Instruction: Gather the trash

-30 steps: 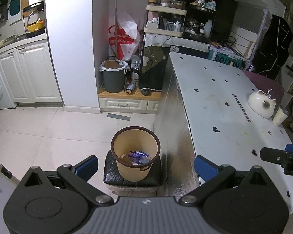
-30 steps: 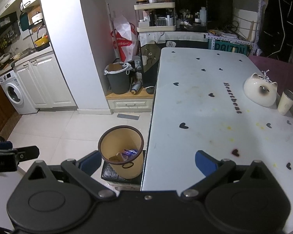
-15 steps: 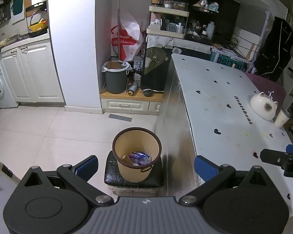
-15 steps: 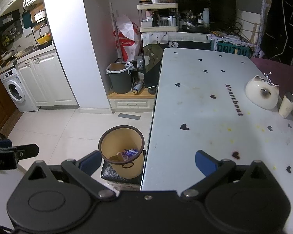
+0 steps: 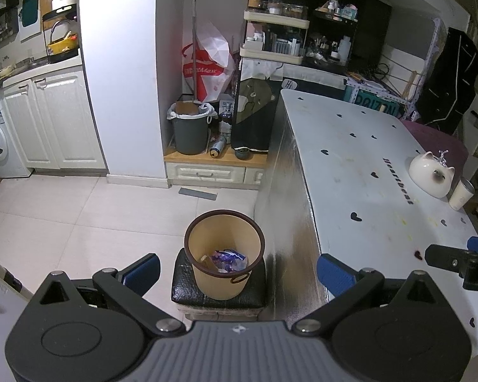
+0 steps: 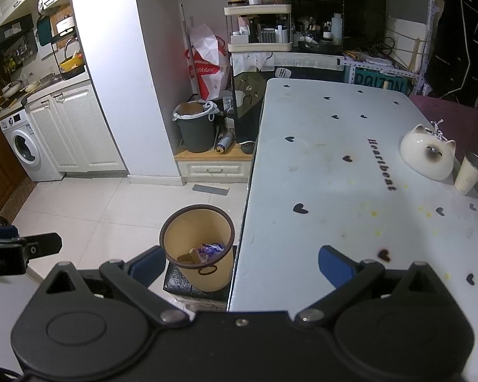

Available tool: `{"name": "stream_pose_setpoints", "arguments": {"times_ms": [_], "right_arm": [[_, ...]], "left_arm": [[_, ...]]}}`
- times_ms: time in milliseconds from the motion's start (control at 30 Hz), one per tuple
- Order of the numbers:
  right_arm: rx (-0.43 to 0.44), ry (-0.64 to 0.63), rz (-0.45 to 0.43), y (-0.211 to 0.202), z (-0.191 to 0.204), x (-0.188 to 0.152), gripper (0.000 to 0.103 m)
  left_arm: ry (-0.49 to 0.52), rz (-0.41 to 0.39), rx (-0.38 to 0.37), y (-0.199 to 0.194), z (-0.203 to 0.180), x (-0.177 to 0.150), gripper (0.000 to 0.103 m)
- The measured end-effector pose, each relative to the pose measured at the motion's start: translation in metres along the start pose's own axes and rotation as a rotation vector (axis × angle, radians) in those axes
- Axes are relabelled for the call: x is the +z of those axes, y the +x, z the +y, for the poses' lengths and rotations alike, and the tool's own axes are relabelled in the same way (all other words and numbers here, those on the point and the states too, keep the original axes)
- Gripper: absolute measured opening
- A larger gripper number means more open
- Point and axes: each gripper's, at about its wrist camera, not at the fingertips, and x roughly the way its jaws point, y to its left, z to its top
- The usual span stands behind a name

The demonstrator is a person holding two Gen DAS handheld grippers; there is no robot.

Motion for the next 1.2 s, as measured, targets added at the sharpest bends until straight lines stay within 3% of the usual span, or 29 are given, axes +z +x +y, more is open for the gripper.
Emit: {"name": "stream_pose_setpoints", "arguments": {"times_ms": [1200], "right_arm": [[0.002, -0.007, 0.002, 0.0024, 0.0012, 0.0028, 0.103]], "left_arm": [[0.003, -0.001, 0.002, 0.0004, 0.0010, 0.0002, 0.103]]}}
